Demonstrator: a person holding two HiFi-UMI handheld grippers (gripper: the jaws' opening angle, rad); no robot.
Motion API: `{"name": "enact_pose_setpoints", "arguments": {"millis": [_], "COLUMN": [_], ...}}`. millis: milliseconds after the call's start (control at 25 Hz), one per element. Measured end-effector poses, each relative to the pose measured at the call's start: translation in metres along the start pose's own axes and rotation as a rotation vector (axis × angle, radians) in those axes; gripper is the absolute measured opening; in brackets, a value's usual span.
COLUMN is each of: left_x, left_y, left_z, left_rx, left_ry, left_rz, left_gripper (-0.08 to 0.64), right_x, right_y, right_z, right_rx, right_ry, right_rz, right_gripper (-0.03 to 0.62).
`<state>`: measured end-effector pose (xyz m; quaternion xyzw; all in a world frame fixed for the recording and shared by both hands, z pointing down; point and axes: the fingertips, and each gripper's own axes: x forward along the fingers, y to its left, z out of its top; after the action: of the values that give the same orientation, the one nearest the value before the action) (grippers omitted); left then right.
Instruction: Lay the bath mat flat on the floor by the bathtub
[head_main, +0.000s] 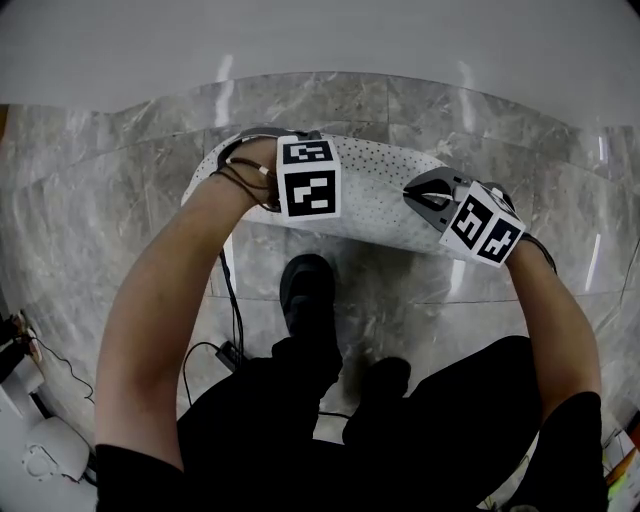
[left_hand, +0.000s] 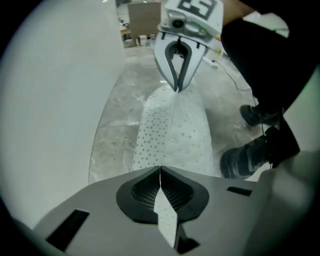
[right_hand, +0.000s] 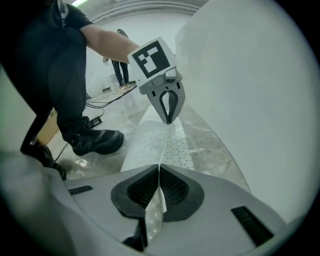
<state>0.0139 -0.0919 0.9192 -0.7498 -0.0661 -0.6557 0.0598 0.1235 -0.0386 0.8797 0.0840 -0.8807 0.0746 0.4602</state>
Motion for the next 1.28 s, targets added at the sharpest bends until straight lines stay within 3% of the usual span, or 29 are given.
{"name": "enact_pose_setpoints", "arguments": {"millis": [120, 160, 200, 280, 360, 480, 560, 920, 960, 1000, 1080, 1200, 1280], "left_x": [-0.009, -0.010, -0.013, -0.019, -0.020, -0.012, -0.008, -0.008, -0.010, -0.011, -0.008, -0.004, -0.002], "left_y": [0.000, -0.006, -0.015, -0.037, -0.047, -0.044, -0.051, -0.118, -0.118, -0.114, -0.097, -0.055, -0.017], "left_z": [0.006, 0.009, 0.012, 0.016, 0.021, 0.024, 0.021, -0.003, -0.005, -0.006, -0.003, -0.001, -0.001], "left_rx": [-0.119, -0.130, -0.131, -0.115, -0.072, 0.028, 0.068, 0.043, 0.056, 0.075, 0.101, 0.069, 0.023], "left_ry": [-0.097, -0.127, -0.146, -0.146, -0.127, -0.080, -0.038, 0.042, 0.045, 0.047, 0.034, 0.034, 0.041], "left_rz": [-0.090, -0.140, -0.205, -0.350, -0.381, -0.284, -0.283, -0.593, -0.597, -0.580, -0.501, -0.335, -0.178], "left_gripper": [0.029, 0.100, 0.200, 0.251, 0.292, 0.298, 0.298, 0.296, 0.273, 0.145, 0.028, 0.023, 0.023], "right_x": [-0.007, -0.008, -0.010, -0.013, -0.015, -0.015, -0.015, -0.012, -0.010, -0.007, -0.001, 0.005, 0.004], "right_y": [-0.007, -0.002, 0.005, 0.023, 0.041, 0.058, 0.060, 0.057, 0.057, 0.056, 0.045, 0.003, -0.033], "right_z": [0.006, 0.006, 0.007, 0.009, 0.014, 0.020, 0.024, 0.030, 0.029, 0.027, 0.022, 0.013, 0.010], "right_rx": [-0.026, -0.069, -0.138, -0.289, -0.364, -0.387, -0.383, -0.330, -0.339, -0.349, -0.350, -0.272, -0.195], "right_ry": [-0.003, 0.021, 0.057, 0.119, 0.132, 0.121, 0.106, 0.055, 0.066, 0.083, 0.116, 0.130, 0.121], "right_rz": [-0.023, -0.012, 0.001, 0.031, 0.079, 0.143, 0.158, 0.160, 0.158, 0.150, 0.106, -0.038, -0.174], "right_gripper": [0.023, 0.023, 0.023, 0.023, 0.023, 0.023, 0.023, 0.023, 0.023, 0.023, 0.023, 0.023, 0.024]}}
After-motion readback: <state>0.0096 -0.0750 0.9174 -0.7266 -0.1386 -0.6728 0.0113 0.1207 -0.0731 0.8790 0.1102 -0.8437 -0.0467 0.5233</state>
